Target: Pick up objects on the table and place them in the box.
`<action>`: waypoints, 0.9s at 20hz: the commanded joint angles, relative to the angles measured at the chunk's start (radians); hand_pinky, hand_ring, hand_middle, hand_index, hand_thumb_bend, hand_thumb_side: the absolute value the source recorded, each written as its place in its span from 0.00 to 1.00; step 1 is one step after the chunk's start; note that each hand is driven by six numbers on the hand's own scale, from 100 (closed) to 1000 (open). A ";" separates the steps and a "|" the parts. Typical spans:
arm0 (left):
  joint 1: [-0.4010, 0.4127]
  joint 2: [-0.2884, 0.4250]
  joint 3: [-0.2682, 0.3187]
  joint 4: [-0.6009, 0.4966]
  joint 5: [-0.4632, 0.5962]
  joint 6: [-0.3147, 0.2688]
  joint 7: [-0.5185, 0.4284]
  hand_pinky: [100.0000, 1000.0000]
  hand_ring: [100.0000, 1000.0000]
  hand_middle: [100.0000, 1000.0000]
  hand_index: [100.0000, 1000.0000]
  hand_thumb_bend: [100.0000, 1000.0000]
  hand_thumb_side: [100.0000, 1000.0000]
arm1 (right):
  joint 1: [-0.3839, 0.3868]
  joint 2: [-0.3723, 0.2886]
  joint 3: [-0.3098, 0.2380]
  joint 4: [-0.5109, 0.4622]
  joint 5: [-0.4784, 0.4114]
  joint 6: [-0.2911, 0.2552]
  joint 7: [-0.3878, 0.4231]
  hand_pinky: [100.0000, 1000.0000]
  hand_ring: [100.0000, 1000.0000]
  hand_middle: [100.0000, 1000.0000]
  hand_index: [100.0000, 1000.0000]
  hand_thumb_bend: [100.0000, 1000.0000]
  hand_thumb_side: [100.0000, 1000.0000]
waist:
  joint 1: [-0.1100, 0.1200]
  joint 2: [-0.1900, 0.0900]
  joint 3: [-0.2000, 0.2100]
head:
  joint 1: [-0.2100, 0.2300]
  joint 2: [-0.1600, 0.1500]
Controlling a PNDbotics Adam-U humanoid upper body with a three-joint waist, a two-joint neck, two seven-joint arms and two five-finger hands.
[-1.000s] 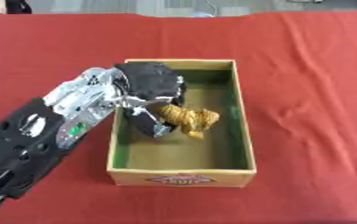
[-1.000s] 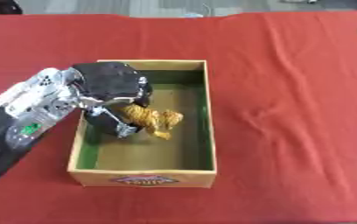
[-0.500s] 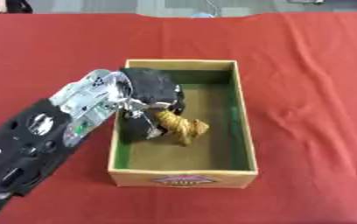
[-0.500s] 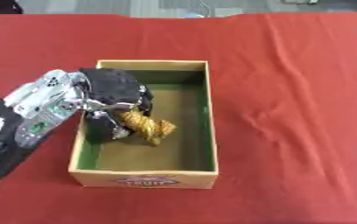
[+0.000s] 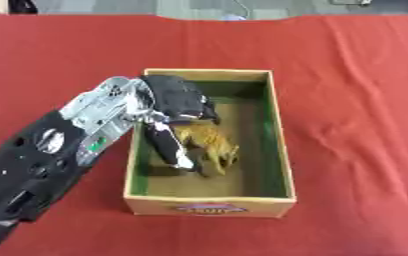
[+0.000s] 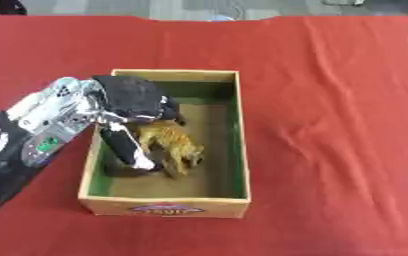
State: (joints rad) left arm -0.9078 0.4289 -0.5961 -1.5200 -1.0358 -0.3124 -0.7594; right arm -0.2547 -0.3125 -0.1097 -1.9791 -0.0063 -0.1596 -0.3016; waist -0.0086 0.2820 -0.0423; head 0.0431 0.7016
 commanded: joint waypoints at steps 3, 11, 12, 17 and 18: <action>-0.027 -0.009 0.030 -0.008 -0.034 -0.009 -0.013 0.77 0.83 0.82 0.95 0.77 0.78 | -0.005 -0.008 -0.002 -0.021 0.000 0.000 0.001 0.85 0.57 0.53 0.69 0.00 0.66 | -0.004 -0.018 -0.001 | 0.005 -0.008; -0.033 -0.004 0.143 -0.175 0.024 0.088 0.063 0.68 0.73 0.70 0.82 0.27 0.70 | -0.004 -0.008 -0.004 -0.021 -0.001 0.000 -0.002 0.85 0.57 0.53 0.69 0.00 0.66 | -0.004 -0.024 0.007 | -0.003 -0.001; -0.029 -0.002 0.169 -0.211 0.044 0.125 0.101 0.63 0.69 0.65 0.78 0.13 0.65 | -0.004 -0.009 -0.005 -0.021 0.000 0.000 -0.003 0.85 0.57 0.53 0.69 0.00 0.66 | -0.004 -0.025 0.008 | -0.007 0.001; 0.006 0.004 0.275 -0.370 0.184 0.334 0.316 0.47 0.52 0.48 0.66 0.00 0.52 | -0.006 -0.006 -0.007 -0.021 -0.001 0.000 -0.007 0.85 0.57 0.53 0.69 0.00 0.66 | -0.007 -0.027 0.016 | -0.017 0.007; 0.019 0.005 0.293 -0.395 0.239 0.373 0.367 0.46 0.51 0.47 0.65 0.00 0.51 | -0.007 -0.006 -0.009 -0.021 -0.001 0.000 -0.009 0.85 0.57 0.53 0.69 0.00 0.66 | -0.008 -0.028 0.018 | -0.019 0.007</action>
State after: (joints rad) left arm -0.8778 0.4137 -0.3391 -1.8686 -0.8403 0.0159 -0.4445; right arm -0.2540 -0.3095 -0.1102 -1.9791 -0.0063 -0.1606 -0.3060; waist -0.0148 0.2761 -0.0239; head 0.0286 0.7028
